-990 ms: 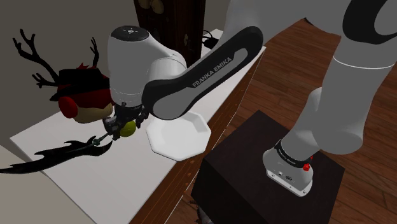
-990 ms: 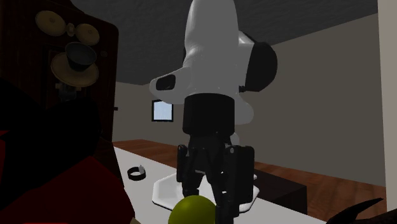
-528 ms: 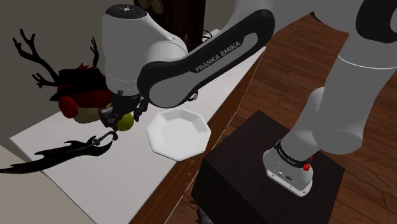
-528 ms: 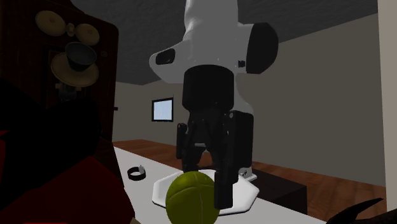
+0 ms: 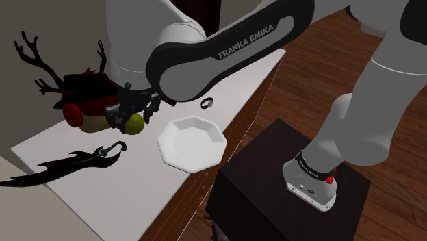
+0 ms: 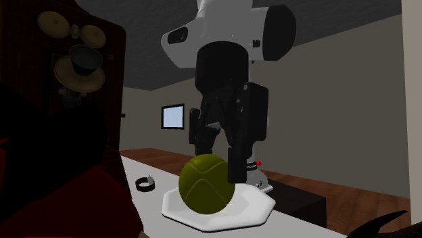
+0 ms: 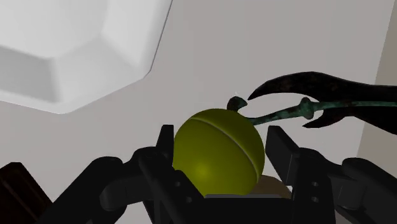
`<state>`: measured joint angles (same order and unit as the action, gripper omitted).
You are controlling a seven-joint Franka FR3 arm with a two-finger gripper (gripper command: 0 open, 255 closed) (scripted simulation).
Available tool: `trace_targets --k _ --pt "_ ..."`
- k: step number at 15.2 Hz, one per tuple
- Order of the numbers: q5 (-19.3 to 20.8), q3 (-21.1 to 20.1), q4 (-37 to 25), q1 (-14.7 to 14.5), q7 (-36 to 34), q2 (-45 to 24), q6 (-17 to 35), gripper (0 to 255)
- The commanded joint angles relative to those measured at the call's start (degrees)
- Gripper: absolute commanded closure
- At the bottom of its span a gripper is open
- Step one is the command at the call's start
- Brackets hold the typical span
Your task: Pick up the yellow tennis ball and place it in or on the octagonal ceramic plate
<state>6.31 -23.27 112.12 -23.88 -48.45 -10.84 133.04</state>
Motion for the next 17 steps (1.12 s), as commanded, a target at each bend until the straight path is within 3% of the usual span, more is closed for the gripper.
trace_targets --k 1,7,13,14,15,17 --pt "-1.97 -0.24 4.62 0.97 1.52 3.71 1.25 255" --pt "-10.28 0.49 20.34 2.38 8.49 17.73 4.09 255" --pt "-17.34 4.08 34.71 0.43 15.52 32.79 3.58 255" --pt "-16.26 3.28 32.07 0.79 14.16 30.23 3.52 255" --pt "-16.27 3.27 32.07 0.80 14.17 30.23 3.52 0" --pt "-12.11 1.33 26.69 2.30 11.76 24.59 2.71 0"
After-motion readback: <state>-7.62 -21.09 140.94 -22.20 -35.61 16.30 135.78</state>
